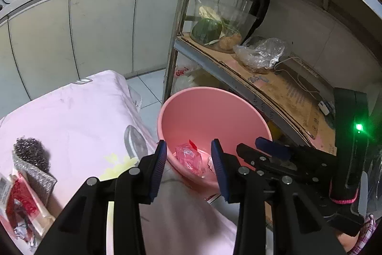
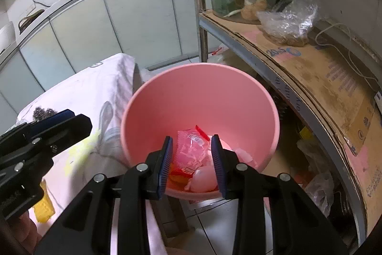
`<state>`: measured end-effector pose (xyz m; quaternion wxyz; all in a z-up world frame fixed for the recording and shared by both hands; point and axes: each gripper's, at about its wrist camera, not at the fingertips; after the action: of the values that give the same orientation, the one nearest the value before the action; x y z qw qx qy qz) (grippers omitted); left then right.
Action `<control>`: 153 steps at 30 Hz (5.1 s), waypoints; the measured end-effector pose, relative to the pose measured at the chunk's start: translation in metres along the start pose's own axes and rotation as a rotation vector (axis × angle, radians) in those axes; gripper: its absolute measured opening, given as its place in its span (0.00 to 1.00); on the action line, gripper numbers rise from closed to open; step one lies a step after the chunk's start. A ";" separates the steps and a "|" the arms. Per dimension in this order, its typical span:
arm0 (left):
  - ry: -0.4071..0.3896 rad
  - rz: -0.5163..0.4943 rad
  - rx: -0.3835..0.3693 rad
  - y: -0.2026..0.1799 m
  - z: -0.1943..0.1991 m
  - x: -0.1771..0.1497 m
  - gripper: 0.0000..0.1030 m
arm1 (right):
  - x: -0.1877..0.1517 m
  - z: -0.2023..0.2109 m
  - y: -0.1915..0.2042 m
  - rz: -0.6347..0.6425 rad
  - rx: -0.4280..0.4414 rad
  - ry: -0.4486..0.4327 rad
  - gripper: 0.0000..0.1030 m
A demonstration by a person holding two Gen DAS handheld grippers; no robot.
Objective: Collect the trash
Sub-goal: 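Move both grippers back over the trash on the table, then grasp the red printed box with the left gripper while the right gripper grasps the yellow foam net, then carry the red box and yellow foam net over the pink bucket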
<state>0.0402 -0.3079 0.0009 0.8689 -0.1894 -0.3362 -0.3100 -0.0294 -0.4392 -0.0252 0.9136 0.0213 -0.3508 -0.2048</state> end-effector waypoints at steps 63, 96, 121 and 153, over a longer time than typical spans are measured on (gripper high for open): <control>0.092 -0.135 0.488 0.194 0.096 -0.115 0.44 | -0.096 -0.016 0.254 0.465 0.433 0.344 0.55; 0.045 -0.101 0.488 0.209 0.089 -0.117 0.32 | -0.094 -0.025 0.248 0.480 0.433 0.309 0.54; 0.055 -0.177 0.388 0.187 0.098 -0.103 0.48 | -0.065 0.005 0.201 0.338 0.540 0.218 0.09; -0.157 0.064 0.196 0.139 0.148 -0.045 0.21 | -0.022 0.039 0.094 0.136 0.482 0.017 0.09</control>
<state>0.0379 -0.1076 0.0567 0.8636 -0.1379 -0.4258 -0.2320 -0.0354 -0.3404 0.0079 0.8966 0.2165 -0.3826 -0.0534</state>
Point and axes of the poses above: each gripper's, at about its wrist camera, not at the fingertips, and z roughly against the way its jaws point, y to its left, x to its top, and after that the axes turned 6 degrees about x, right-handed
